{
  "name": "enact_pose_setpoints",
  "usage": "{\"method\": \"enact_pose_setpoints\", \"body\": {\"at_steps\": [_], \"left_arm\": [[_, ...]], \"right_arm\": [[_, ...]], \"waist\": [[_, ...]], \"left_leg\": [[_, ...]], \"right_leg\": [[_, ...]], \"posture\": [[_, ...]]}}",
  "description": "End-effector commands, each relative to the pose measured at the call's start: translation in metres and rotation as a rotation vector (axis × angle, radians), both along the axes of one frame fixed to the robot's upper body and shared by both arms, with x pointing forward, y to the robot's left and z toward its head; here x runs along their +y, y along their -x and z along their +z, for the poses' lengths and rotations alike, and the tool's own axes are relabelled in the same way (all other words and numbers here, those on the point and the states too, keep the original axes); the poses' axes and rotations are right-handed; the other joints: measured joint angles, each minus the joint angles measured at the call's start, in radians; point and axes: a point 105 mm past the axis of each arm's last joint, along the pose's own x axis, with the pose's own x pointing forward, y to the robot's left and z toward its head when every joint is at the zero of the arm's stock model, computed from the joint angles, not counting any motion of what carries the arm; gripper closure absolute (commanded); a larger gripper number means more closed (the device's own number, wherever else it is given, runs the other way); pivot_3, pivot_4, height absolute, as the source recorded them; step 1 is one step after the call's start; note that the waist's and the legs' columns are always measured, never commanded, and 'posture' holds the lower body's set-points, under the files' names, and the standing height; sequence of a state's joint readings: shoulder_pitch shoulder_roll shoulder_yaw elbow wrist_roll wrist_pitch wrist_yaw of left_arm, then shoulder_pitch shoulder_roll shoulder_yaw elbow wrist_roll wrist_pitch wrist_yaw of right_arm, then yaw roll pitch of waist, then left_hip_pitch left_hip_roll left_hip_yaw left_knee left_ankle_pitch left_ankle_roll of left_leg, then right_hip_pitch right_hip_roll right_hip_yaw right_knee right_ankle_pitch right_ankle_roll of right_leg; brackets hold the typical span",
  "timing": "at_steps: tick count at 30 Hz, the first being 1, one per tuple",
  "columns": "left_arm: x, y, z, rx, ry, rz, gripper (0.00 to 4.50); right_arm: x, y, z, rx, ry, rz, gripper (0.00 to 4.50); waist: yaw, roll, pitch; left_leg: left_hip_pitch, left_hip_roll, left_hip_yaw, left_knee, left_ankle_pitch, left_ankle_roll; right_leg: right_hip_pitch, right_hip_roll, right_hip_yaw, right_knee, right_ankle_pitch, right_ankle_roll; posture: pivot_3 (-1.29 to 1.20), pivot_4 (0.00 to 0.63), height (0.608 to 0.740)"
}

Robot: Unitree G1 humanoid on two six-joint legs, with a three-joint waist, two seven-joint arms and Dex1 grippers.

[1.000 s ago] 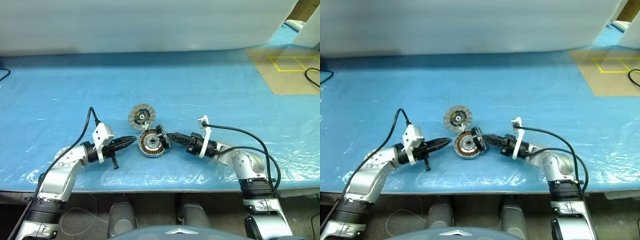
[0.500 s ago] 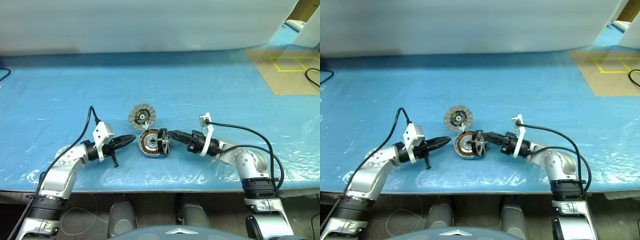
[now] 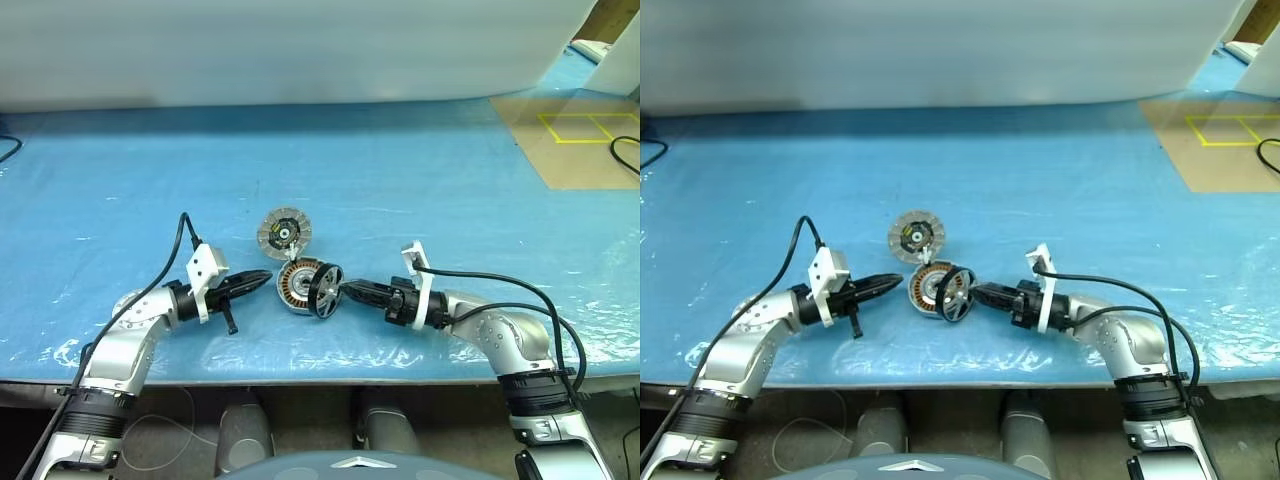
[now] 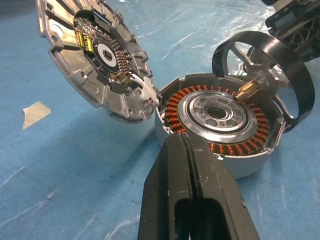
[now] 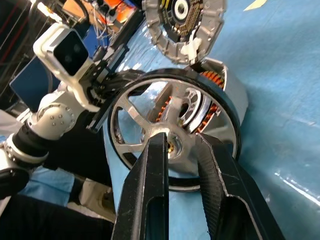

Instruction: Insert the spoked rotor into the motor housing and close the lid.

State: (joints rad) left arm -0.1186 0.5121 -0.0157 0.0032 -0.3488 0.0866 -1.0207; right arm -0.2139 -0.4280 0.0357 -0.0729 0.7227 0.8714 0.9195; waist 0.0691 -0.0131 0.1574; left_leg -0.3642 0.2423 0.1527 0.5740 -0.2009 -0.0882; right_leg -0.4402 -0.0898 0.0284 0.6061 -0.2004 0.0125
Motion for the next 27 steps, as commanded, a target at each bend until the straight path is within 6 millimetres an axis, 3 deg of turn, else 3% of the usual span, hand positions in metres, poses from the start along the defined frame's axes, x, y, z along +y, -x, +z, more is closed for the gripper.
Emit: {"method": "enact_pose_setpoints", "body": {"at_steps": [1, 18, 27], "left_arm": [[-0.0035, -0.0009, 0.0053, -0.030, 0.002, -0.019, 4.50], [-0.0091, -0.0059, 0.0040, -0.030, 0.006, -0.032, 4.50], [-0.0085, -0.0073, 0.0024, -0.026, 0.003, -0.030, 4.50]], "right_arm": [[0.0052, 0.0053, 0.0099, -0.066, 0.002, 0.038, 3.63], [0.0077, 0.0058, 0.0087, -0.166, 0.127, 0.022, 3.63], [0.0086, 0.0070, 0.0153, -0.171, 0.108, 0.027, 3.63]], "waist": [[0.000, 0.000, 0.000], [0.000, 0.000, 0.000], [0.000, 0.000, 0.000]], "left_leg": [[0.000, 0.000, 0.000, 0.000, 0.000, 0.000], [0.000, 0.000, 0.000, 0.001, 0.000, 0.000], [0.000, 0.000, 0.000, 0.001, 0.000, 0.000]], "right_leg": [[0.000, 0.000, 0.000, 0.000, 0.000, 0.000], [0.000, 0.000, 0.000, 0.000, 0.000, 0.000], [0.000, 0.000, 0.000, 0.000, 0.000, 0.000]], "posture": [[0.00, 0.150, 0.740], [0.00, 0.150, 0.740], [0.00, 0.150, 0.740]]}}
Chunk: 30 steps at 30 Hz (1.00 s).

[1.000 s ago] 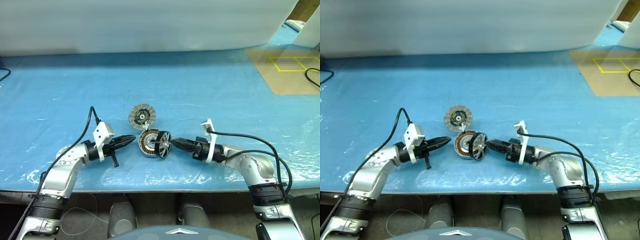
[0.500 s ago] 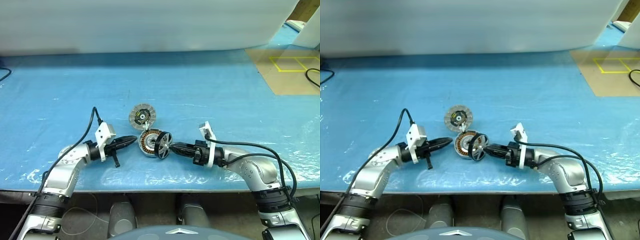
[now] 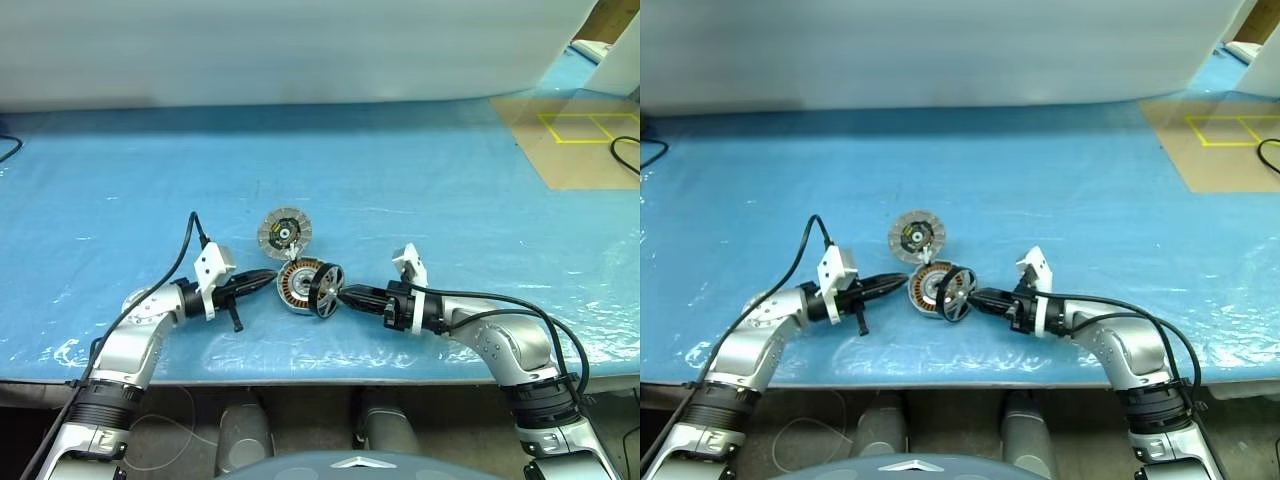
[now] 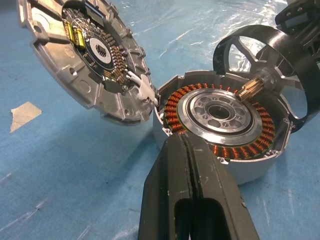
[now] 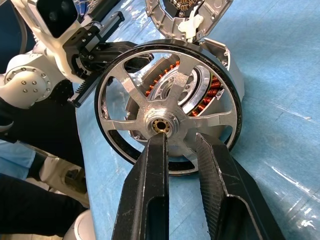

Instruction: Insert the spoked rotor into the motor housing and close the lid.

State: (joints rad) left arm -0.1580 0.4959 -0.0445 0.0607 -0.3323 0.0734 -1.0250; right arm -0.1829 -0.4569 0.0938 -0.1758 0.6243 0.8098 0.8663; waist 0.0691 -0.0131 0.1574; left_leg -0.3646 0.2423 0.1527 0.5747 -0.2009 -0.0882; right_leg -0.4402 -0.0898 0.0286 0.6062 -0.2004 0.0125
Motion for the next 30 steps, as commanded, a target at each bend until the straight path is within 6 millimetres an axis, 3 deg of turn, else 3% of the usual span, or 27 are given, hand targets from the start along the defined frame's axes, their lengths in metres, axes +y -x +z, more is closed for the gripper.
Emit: {"method": "enact_pose_setpoints", "body": {"at_steps": [1, 6, 9, 11, 30], "left_arm": [[-0.0026, -0.0015, 0.0079, -0.040, 0.007, -0.015, 4.50], [-0.0036, -0.0030, 0.0078, -0.041, 0.008, -0.015, 4.50], [-0.0040, -0.0033, 0.0073, -0.040, 0.009, -0.016, 4.50], [-0.0041, -0.0036, 0.0067, -0.038, 0.007, -0.016, 4.50], [-0.0039, -0.0073, 0.0050, -0.035, 0.005, -0.014, 4.50]], "right_arm": [[0.0048, 0.0029, 0.0188, -0.056, -0.039, 0.036, 3.63], [0.0053, 0.0036, 0.0230, -0.064, -0.040, 0.043, 3.63], [0.0052, 0.0040, 0.0243, -0.067, -0.040, 0.042, 3.08], [0.0053, 0.0041, 0.0256, -0.068, -0.041, 0.042, 2.43], [0.0129, 0.0072, 0.0210, -0.077, 0.004, 0.028, 2.43]], "waist": [[0.000, 0.000, 0.000], [0.000, 0.000, 0.000], [0.000, 0.000, 0.000], [0.000, 0.000, 0.000], [0.000, 0.000, 0.000]], "left_leg": [[0.000, 0.000, 0.000, 0.000, 0.000, 0.000], [0.000, 0.000, 0.000, 0.000, 0.000, 0.000], [0.000, 0.000, 0.000, 0.000, 0.000, 0.000], [0.000, 0.000, 0.000, 0.000, 0.000, 0.000], [0.000, 0.000, 0.000, 0.000, 0.000, 0.000]], "right_leg": [[0.000, 0.000, 0.000, 0.000, 0.000, 0.000], [0.000, 0.000, 0.000, 0.000, 0.000, 0.000], [0.000, 0.000, 0.000, 0.000, 0.000, 0.000], [0.000, 0.000, 0.000, 0.000, 0.000, 0.000], [0.000, 0.000, 0.000, 0.000, 0.000, 0.000]], "posture": [[0.00, 0.150, 0.740], [0.00, 0.150, 0.740], [0.00, 0.150, 0.740], [0.00, 0.150, 0.740], [0.00, 0.150, 0.740]]}}
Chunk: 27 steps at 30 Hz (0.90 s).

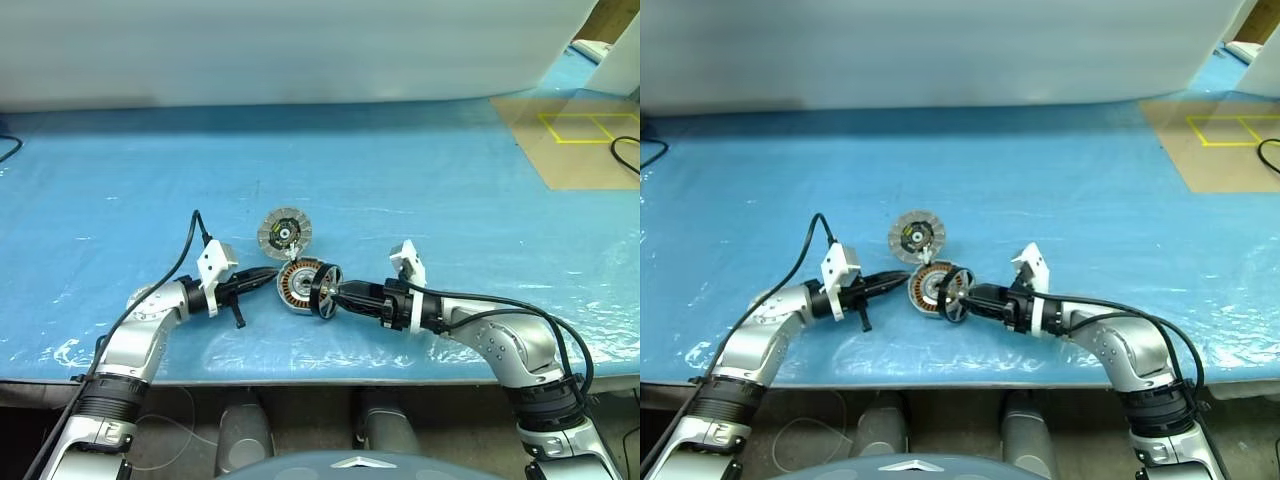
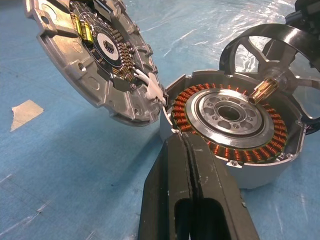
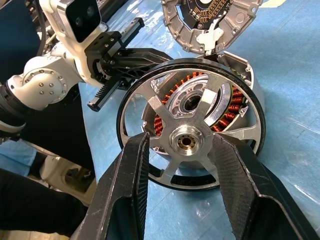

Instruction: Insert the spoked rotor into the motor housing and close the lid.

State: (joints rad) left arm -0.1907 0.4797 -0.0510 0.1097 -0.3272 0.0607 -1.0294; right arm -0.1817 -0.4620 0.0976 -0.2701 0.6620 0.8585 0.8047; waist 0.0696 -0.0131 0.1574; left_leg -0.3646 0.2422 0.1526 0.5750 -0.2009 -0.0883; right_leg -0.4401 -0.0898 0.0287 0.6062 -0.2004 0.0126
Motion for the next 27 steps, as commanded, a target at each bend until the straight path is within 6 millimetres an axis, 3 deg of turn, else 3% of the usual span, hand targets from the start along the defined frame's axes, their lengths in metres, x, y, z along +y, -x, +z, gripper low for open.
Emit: {"method": "enact_pose_setpoints", "body": {"at_steps": [1, 4, 11, 18, 27], "left_arm": [[-0.002, -0.001, 0.007, -0.039, -0.005, -0.013, 4.50], [-0.001, -0.003, 0.008, -0.043, -0.003, -0.009, 4.50], [0.001, -0.006, 0.009, -0.054, -0.003, 0.002, 4.50], [0.002, -0.007, 0.008, -0.057, -0.002, 0.011, 4.50], [0.002, -0.006, 0.007, -0.055, 0.003, 0.015, 4.50]], "right_arm": [[0.005, 0.002, 0.008, -0.051, -0.001, 0.018, 2.43], [0.006, 0.002, 0.007, -0.052, 0.003, 0.019, 2.43], [0.006, 0.001, 0.006, -0.058, 0.012, 0.017, 4.10], [0.005, -0.002, 0.008, -0.066, 0.007, 0.014, 4.10], [-0.002, -0.005, 0.044, -0.100, -0.103, 0.050, 4.10]], "waist": [[0.000, 0.000, 0.000], [-0.001, 0.000, 0.000], [-0.001, 0.000, 0.000], [-0.001, 0.000, 0.000], [0.000, 0.000, 0.000]], "left_leg": [[0.000, 0.000, 0.000, 0.000, 0.000, 0.000], [0.000, 0.000, 0.000, 0.000, 0.000, 0.000], [0.000, 0.000, 0.000, 0.000, 0.000, 0.000], [0.000, 0.000, 0.000, 0.000, 0.000, 0.000], [0.000, 0.000, 0.000, 0.000, 0.000, 0.000]], "right_leg": [[0.000, 0.000, 0.000, 0.000, 0.000, 0.000], [0.000, 0.000, 0.000, 0.000, 0.000, 0.000], [0.000, 0.000, 0.000, 0.000, 0.000, 0.000], [0.000, 0.000, 0.000, 0.000, 0.000, 0.000], [0.000, 0.000, 0.000, 0.000, 0.000, 0.000]], "posture": [[0.00, 0.150, 0.740], [0.00, 0.150, 0.740], [0.00, 0.150, 0.740], [0.00, 0.150, 0.740], [0.00, 0.150, 0.740]]}}
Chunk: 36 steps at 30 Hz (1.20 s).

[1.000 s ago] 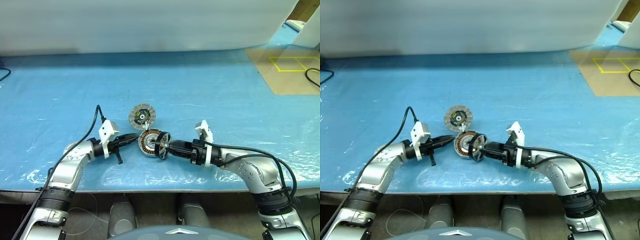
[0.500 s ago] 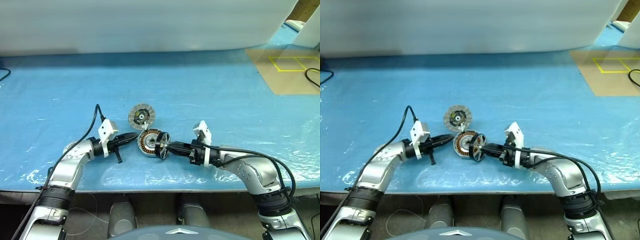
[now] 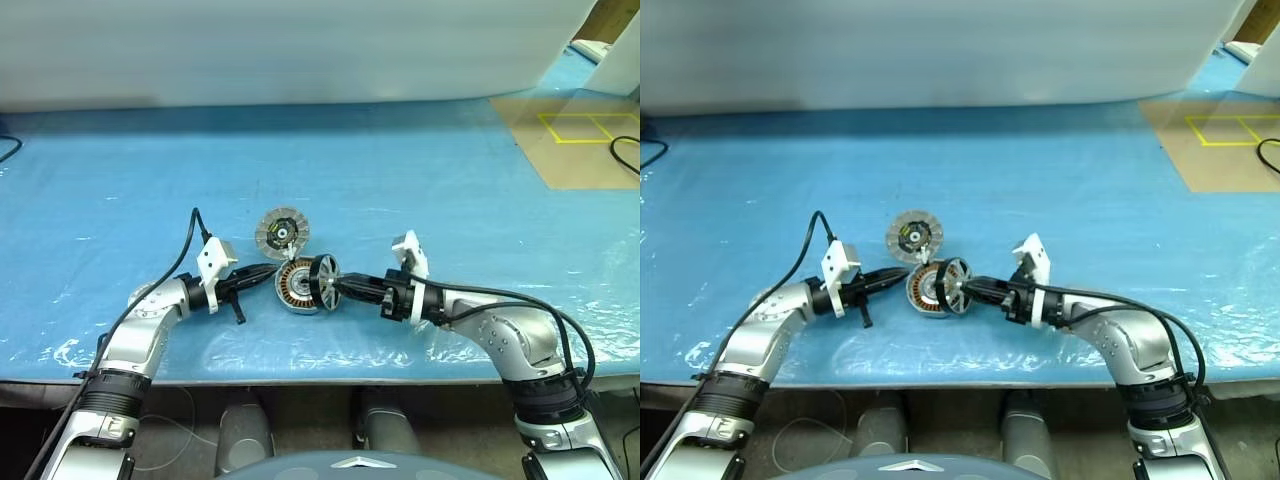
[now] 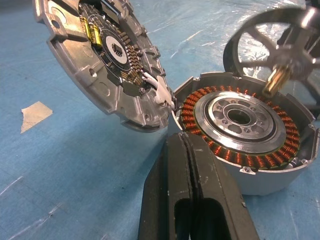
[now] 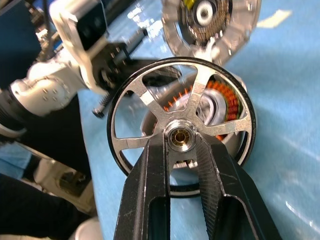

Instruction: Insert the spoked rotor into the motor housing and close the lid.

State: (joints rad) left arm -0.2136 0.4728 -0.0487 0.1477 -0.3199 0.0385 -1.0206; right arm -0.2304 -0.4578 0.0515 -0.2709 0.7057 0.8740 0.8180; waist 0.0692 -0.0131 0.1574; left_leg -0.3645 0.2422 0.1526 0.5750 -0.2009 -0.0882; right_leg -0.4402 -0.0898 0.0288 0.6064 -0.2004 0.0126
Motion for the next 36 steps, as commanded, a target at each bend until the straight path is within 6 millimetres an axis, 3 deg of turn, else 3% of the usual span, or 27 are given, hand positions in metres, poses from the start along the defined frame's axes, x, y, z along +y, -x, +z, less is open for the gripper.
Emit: {"method": "enact_pose_setpoints", "body": {"at_steps": [1, 8, 15, 26, 36], "left_arm": [[0.000, 0.000, 0.007, -0.042, 0.004, -0.001, 4.50], [-0.002, 0.000, 0.008, -0.048, 0.013, 0.006, 4.50], [0.003, 0.009, 0.016, -0.062, 0.032, 0.019, 4.50], [0.000, 0.025, 0.022, -0.076, 0.042, 0.056, 4.50], [0.001, 0.036, 0.022, -0.076, 0.048, 0.094, 4.50]], "right_arm": [[-0.002, 0.002, 0.027, -0.068, -0.044, 0.051, 4.10], [-0.001, -0.005, 0.045, -0.147, 0.038, 0.097, 4.10], [0.012, -0.016, 0.042, -0.246, 0.236, 0.191, 4.10], [0.027, -0.024, 0.052, -0.376, 0.405, 0.394, 4.10], [0.033, -0.036, 0.044, -0.430, 0.519, 0.496, 4.10]], "waist": [[0.001, 0.000, 0.000], [0.000, 0.000, 0.000], [0.000, 0.000, 0.000], [-0.001, 0.000, 0.000], [-0.001, 0.000, 0.000]], "left_leg": [[0.000, 0.000, 0.000, 0.000, 0.000, 0.000], [0.000, 0.000, 0.000, 0.000, 0.000, 0.000], [-0.001, 0.000, 0.000, 0.000, 0.000, 0.000], [-0.001, 0.000, 0.000, 0.001, 0.000, 0.000], [-0.001, 0.000, 0.000, 0.001, 0.000, 0.000]], "right_leg": [[0.000, 0.000, 0.000, 0.000, 0.000, 0.000], [0.000, 0.000, 0.000, 0.000, 0.000, 0.000], [0.000, 0.000, 0.000, 0.000, 0.000, 0.000], [0.000, 0.000, 0.000, 0.001, 0.000, 0.000], [-0.001, 0.000, 0.000, 0.001, 0.000, 0.000]], "posture": [[0.00, 0.150, 0.740], [0.00, 0.150, 0.740], [0.00, 0.150, 0.740], [0.00, 0.150, 0.740], [0.00, 0.150, 0.740]]}}
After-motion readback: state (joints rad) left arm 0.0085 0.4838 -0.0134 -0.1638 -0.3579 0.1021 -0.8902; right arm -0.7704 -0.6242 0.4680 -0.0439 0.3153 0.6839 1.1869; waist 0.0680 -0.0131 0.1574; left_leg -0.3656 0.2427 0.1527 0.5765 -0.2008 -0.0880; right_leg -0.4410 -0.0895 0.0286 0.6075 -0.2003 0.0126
